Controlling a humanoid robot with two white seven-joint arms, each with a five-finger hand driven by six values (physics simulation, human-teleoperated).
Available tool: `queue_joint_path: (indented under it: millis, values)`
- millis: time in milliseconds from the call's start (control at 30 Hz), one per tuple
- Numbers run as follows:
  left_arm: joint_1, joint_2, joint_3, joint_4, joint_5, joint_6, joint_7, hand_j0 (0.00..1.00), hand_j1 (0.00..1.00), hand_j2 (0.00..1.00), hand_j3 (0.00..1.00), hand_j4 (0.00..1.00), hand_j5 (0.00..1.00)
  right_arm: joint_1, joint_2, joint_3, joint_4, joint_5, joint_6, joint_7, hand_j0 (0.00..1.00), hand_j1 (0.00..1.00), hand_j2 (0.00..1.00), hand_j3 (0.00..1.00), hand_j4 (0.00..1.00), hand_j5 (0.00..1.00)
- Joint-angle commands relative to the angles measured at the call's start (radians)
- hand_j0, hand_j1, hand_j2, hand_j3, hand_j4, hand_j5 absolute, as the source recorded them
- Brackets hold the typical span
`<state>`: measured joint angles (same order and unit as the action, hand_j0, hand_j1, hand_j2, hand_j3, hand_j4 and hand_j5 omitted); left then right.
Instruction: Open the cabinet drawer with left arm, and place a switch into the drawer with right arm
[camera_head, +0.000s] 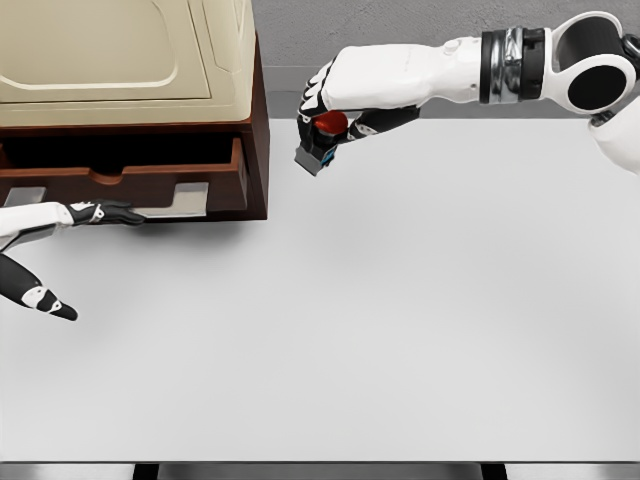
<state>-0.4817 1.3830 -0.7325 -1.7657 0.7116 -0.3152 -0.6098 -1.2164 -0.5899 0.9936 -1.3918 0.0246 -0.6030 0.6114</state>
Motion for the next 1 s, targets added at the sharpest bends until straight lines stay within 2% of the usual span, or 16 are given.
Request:
queue_joint_path:
  millis: [0,633,967]
  values:
    - [0.000,0.014,-0.002,0.002,-0.014,0.001,-0.001,1.00,1.00,1.00,1.00,1.00,1.00,-0.002,-0.001,-0.001,-0.001,-0.006,0.003,-0.001,0.48,0.48,0.48,0.48,0.48,0.48]
    - [-0.003,0.025,-0.001,0.002,-0.014,0.001,-0.001,1.00,1.00,1.00,1.00,1.00,1.00,-0.014,0.001,-0.001,0.002,-0.011,0.006,-0.001,0.48,0.48,0.48,0.48,0.48,0.48]
    - [-0.011,0.039,0.033,0.002,0.000,-0.035,-0.001,1.00,1.00,1.00,1.00,1.00,1.00,-0.031,0.018,-0.007,0.002,-0.018,0.032,-0.001,0.48,0.48,0.48,0.48,0.48,0.48]
